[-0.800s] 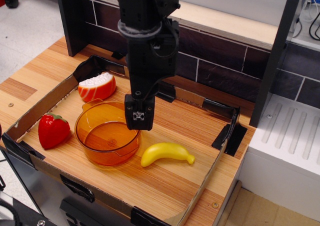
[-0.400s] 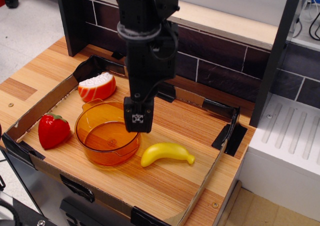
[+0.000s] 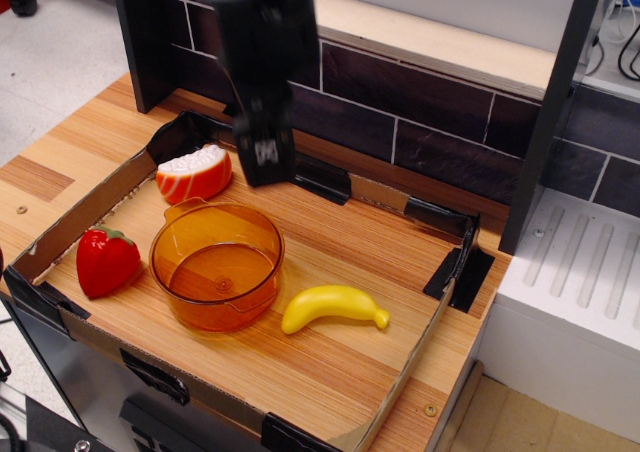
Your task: Put sushi in pot
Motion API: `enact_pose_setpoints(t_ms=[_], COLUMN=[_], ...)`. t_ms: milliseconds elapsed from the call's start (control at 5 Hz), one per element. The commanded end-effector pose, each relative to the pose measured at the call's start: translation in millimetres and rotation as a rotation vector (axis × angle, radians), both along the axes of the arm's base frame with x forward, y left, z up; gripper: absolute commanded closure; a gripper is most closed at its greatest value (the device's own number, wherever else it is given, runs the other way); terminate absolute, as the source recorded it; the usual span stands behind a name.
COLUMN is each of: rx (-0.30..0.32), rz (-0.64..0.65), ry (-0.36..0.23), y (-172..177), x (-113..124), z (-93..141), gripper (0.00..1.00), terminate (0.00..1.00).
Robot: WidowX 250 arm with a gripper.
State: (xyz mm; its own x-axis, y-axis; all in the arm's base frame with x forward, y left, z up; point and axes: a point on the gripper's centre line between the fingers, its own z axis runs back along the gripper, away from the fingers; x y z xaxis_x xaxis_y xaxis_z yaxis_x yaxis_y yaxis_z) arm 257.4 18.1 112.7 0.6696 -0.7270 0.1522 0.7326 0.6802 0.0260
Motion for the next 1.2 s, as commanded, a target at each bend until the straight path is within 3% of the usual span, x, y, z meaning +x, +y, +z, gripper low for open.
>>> enact_pose_setpoints(t_ms=[0,400,1000], rx=[0.010,-0.013,0.025], rz=[0.290,0.438,0.486], ry=[-0.024,0.016,0.005], y=[44,66,95], x=[35,39,41], z=[4,-13,-56], gripper=[0.00,0.00,0.00], terminate=[0.00,0.00,0.00])
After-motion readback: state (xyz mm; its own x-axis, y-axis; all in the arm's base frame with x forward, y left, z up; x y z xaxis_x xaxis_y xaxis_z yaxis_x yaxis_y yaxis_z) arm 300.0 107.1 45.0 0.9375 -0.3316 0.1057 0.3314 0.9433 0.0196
